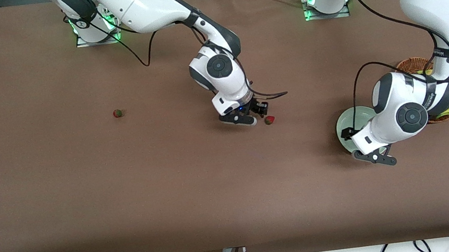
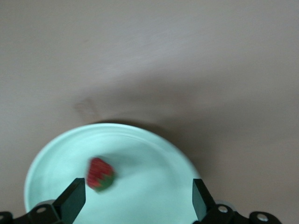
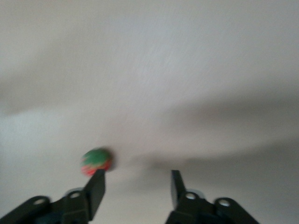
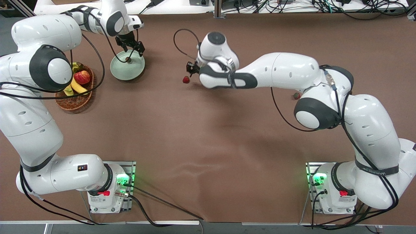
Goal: Collect all strawberries into plate
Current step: 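Grasp the mid-table strawberry with the left gripper while the right gripper grasps the last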
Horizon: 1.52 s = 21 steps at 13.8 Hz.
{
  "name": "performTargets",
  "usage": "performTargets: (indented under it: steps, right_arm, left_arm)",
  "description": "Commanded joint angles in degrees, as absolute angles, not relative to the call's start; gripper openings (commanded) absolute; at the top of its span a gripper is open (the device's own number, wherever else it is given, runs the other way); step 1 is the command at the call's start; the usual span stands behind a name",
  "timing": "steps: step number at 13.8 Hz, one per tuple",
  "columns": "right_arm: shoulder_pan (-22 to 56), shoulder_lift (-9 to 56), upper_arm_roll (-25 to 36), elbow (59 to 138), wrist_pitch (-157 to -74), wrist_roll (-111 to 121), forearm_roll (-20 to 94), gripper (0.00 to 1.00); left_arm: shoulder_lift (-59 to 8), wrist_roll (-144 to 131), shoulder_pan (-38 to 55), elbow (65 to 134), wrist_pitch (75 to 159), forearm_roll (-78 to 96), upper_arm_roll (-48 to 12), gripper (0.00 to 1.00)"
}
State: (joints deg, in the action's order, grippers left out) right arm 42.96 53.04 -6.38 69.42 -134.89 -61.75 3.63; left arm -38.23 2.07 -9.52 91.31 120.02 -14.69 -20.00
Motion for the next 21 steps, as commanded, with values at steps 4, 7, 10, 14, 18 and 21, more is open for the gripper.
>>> performTargets:
  steps: [4, 7, 10, 14, 18, 21]
  right_arm:
    - [30.26, 43.43, -6.59, 68.99, -106.48, -36.88, 4.22, 1.0]
    - [22.18, 41.14, -6.59, 69.52, -96.1, -22.28, 4.22, 1.0]
    - [15.14, 40.43, -6.42, 71.09, -89.05, -13.91, 3.87, 1.0]
    - [12.04, 37.8, -1.78, 77.76, -88.5, -6.26, 3.6, 1.0]
    - [11.95, 33.59, 2.02, 91.19, -96.38, -2.72, 3.96, 1.0]
    - [12.04, 27.97, 2.02, 105.43, -108.42, -2.72, 3.96, 1.0]
  left_arm:
    - [-35.15, -18.06, -8.36, 93.08, 115.57, -10.99, -30.04, 1.0]
    - [-36.82, -30.03, -3.53, 95.52, 121.08, -11.77, -29.97, 1.0]
    - [-37.18, -36.11, -2.81, 104.04, 135.13, -11.95, -29.88, 1.0]
    - [-38.22, -40.06, -1.5, 107.67, 139.75, -17.65, -29.71, 1.0]
    - [-38.67, -45.79, 1.76, 107.32, 139.75, -20.74, -29.53, 1.0]
    - [-39.64, -45.97, 1.76, 107.23, 139.75, -23.81, -29.53, 0.8]
